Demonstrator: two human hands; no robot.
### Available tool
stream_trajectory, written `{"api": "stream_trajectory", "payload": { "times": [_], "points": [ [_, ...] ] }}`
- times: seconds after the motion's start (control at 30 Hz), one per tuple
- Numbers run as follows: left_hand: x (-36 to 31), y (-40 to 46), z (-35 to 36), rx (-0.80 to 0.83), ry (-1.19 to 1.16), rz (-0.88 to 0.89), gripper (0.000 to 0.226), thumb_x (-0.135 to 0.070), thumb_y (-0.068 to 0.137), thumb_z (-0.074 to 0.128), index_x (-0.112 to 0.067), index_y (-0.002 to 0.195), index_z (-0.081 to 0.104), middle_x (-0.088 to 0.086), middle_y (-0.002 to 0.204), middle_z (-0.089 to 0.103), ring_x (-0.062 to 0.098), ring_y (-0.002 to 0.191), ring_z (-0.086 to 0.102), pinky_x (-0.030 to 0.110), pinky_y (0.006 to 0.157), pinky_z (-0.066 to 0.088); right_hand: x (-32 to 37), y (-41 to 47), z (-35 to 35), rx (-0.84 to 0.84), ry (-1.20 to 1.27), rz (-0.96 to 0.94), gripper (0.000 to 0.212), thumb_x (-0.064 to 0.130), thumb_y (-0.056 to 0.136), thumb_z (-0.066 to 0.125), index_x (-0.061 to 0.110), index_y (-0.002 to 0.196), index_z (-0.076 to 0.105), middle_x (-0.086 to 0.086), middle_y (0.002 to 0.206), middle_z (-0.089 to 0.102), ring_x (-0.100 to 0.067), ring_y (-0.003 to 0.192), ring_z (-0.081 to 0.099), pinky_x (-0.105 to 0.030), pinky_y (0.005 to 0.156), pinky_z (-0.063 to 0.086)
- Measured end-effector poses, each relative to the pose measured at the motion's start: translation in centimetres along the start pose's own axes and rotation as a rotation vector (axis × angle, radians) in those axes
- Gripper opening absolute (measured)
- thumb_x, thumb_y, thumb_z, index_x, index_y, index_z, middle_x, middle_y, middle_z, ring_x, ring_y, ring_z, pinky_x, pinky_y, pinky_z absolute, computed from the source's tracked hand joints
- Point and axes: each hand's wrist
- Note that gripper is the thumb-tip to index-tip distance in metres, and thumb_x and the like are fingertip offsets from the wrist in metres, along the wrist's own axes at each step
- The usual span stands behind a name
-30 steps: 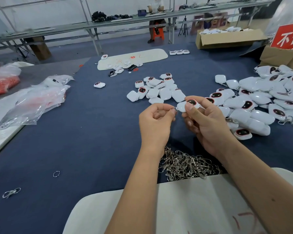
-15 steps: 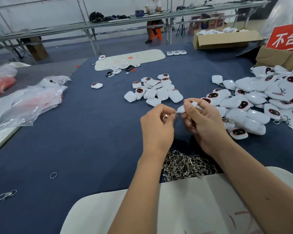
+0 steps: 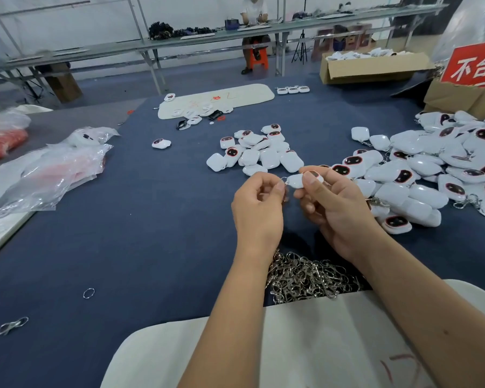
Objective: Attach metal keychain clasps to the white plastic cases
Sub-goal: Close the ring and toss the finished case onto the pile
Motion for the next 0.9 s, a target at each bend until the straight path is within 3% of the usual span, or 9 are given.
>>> {"api": "stream_trajectory", "payload": {
  "times": [0.1, 0.23, 0.33, 0.5, 0.6, 0.67, 0.77, 0.9],
  "points": [
    [0.1, -0.2, -0.2, -0.023, 0.225, 0.112, 0.024, -0.005, 0.095, 0.061, -0.017, 0.074, 0.061, -0.001, 0.069, 0.062, 0.017, 0.067, 0.056, 0.023, 0.062, 0.046, 0.0, -0.1, 0.0, -0.007, -0.02, -0.001, 0.033, 0.031, 0.083, 0.072, 0.014, 0.11, 0.063, -0.005, 0.071, 0.067, -0.007, 0.046, 0.045, -0.015, 0.043, 0.035],
    [0.3, -0.6, -0.6, 0.008, 0.491, 0.299, 0.019, -0.004, 0.094, 0.057, -0.015, 0.078, 0.056, -0.004, 0.074, 0.055, 0.02, 0.07, 0.049, 0.037, 0.063, 0.042, 0.1, -0.2, 0.1, -0.016, -0.055, -0.024, 0.033, 0.031, 0.084, 0.073, 0.013, 0.11, 0.063, -0.004, 0.069, 0.065, -0.008, 0.047, 0.043, -0.016, 0.044, 0.034],
    [0.3, -0.9, -0.4, 0.031, 0.56, 0.398, 0.018, -0.003, 0.095, 0.054, -0.011, 0.08, 0.056, 0.0, 0.077, 0.055, 0.021, 0.071, 0.047, 0.041, 0.066, 0.042, 0.1, -0.3, 0.0, -0.052, -0.094, -0.038, 0.028, 0.029, 0.089, 0.073, 0.014, 0.11, 0.064, -0.002, 0.068, 0.064, -0.008, 0.048, 0.045, -0.017, 0.044, 0.035],
    [0.4, -1.0, -0.1, 0.105, 0.556, 0.346, 0.015, -0.012, 0.099, 0.056, -0.014, 0.085, 0.059, -0.001, 0.083, 0.06, 0.022, 0.081, 0.054, 0.047, 0.074, 0.047, -0.4, -0.2, -0.1, -0.173, -0.219, -0.147, 0.017, 0.022, 0.098, 0.072, 0.013, 0.108, 0.061, -0.002, 0.06, 0.061, -0.011, 0.043, 0.042, -0.018, 0.042, 0.034],
    [0.7, -1.1, 0.1, 0.13, 0.638, 0.35, 0.006, -0.022, 0.099, 0.06, -0.019, 0.095, 0.062, -0.003, 0.096, 0.062, 0.02, 0.097, 0.05, 0.035, 0.083, 0.043, -0.7, -0.1, -0.3, -0.294, -0.327, -0.263, 0.021, 0.025, 0.098, 0.072, 0.02, 0.113, 0.058, -0.002, 0.06, 0.065, -0.012, 0.043, 0.046, -0.022, 0.044, 0.039],
    [0.9, -0.9, -0.1, 0.099, 0.685, 0.325, 0.01, -0.031, 0.099, 0.062, -0.022, 0.103, 0.064, -0.006, 0.105, 0.06, 0.017, 0.107, 0.044, 0.024, 0.084, 0.034, -0.8, 0.0, -0.5, -0.417, -0.347, -0.313, 0.037, 0.028, 0.097, 0.071, 0.023, 0.129, 0.052, -0.003, 0.069, 0.071, -0.012, 0.047, 0.052, -0.024, 0.051, 0.044],
    [1.3, -0.2, -0.7, 0.027, 0.726, 0.274, 0.018, -0.036, 0.097, 0.063, -0.024, 0.11, 0.066, -0.006, 0.113, 0.057, 0.016, 0.118, 0.038, 0.018, 0.09, 0.027, -1.0, 0.3, -1.0, -0.531, -0.307, -0.29, 0.075, 0.031, 0.096, 0.067, 0.023, 0.158, 0.025, -0.004, 0.079, 0.075, -0.013, 0.054, 0.058, -0.027, 0.054, 0.046],
    [1.7, 1.7, -1.1, 0.088, 0.866, 0.2, 0.032, -0.031, 0.099, 0.059, -0.019, 0.128, 0.06, 0.0, 0.137, 0.053, 0.023, 0.136, 0.032, 0.03, 0.106, 0.03, -1.3, 0.3, -1.0, -0.49, -0.421, -0.307, 0.052, 0.026, 0.098, 0.062, 0.026, 0.144, 0.037, 0.002, 0.083, 0.073, -0.014, 0.052, 0.062, -0.029, 0.051, 0.046]
  ]
}}
Point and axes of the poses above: each hand's wrist, its own y-axis towards the middle knuckle, its own z-axis out of the palm, x = y × z
